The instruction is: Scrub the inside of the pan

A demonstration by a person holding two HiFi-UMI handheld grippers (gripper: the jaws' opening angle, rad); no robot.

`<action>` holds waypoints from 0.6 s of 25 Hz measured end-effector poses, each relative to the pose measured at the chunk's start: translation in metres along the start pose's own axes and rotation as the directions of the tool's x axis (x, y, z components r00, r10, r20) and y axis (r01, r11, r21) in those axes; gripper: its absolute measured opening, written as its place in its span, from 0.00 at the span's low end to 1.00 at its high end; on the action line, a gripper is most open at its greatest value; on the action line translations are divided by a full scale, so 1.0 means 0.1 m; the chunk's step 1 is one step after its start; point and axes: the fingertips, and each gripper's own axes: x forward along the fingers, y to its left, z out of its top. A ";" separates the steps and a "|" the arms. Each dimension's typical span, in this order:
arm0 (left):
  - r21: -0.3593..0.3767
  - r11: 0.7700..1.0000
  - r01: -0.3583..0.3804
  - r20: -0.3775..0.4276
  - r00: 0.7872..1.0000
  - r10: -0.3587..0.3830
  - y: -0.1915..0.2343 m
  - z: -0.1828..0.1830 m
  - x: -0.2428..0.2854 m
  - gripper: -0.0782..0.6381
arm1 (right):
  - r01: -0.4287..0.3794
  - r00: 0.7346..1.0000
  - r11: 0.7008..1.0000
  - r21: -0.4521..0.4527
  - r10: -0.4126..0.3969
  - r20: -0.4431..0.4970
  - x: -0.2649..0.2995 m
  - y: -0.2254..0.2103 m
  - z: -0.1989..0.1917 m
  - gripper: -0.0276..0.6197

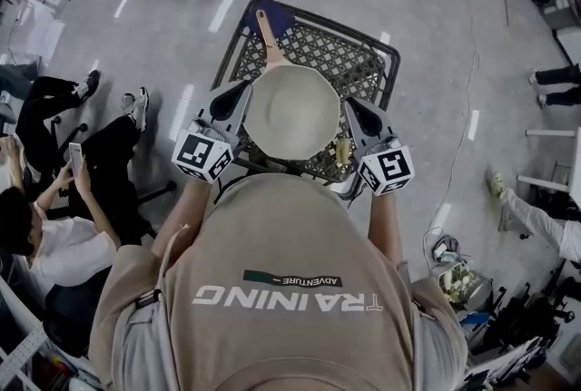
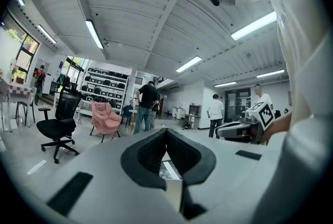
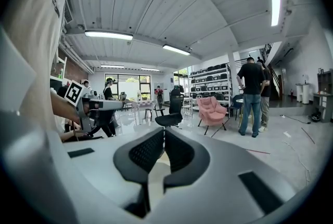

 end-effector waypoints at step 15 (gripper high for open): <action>0.002 0.999 -0.046 -0.034 0.998 0.046 -0.14 -0.02 -0.14 0.13 | 0.014 0.999 0.995 0.101 -0.010 -0.042 -0.09 -0.21 -0.51 0.07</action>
